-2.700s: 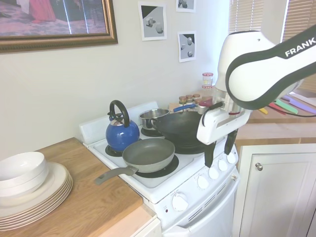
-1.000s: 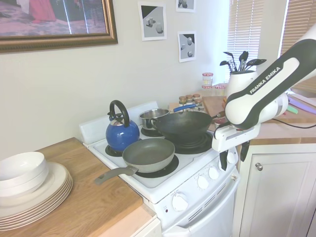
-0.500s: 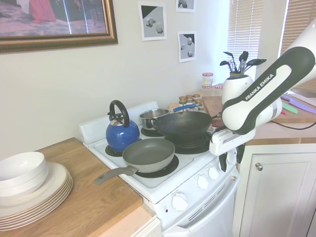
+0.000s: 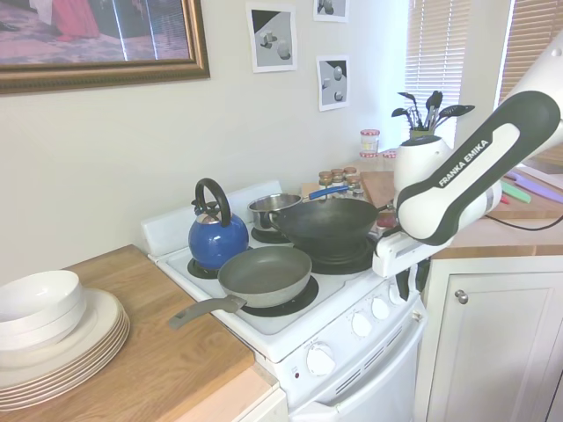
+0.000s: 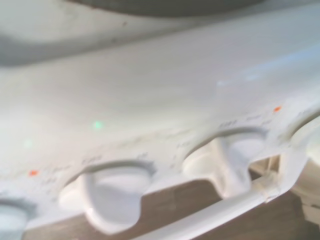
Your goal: Turn on the stove on the top right
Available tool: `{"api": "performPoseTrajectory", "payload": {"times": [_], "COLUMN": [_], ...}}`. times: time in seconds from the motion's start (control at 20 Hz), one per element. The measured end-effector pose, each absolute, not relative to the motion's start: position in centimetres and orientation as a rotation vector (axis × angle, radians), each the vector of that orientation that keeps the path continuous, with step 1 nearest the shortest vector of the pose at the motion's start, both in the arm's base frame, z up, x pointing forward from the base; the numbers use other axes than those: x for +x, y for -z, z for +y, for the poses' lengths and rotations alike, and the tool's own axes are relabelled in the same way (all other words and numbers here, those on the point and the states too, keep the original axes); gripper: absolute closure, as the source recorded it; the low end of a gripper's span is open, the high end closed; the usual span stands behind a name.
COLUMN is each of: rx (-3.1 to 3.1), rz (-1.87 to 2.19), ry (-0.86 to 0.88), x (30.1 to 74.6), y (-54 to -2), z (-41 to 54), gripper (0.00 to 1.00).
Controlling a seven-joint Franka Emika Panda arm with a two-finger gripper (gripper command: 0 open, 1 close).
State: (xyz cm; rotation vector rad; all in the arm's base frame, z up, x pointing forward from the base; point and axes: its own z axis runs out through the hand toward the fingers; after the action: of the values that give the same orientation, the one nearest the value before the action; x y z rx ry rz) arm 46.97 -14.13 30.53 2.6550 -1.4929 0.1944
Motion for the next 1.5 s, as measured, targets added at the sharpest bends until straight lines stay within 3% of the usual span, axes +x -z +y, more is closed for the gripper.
{"api": "performPoseTrajectory", "payload": {"times": [1.5], "rx": [2.577], "rz": [-1.507], "ry": [-0.264], "x": [50.5], "y": [-29.0], "z": [-15.3], "gripper": [1.0]}}
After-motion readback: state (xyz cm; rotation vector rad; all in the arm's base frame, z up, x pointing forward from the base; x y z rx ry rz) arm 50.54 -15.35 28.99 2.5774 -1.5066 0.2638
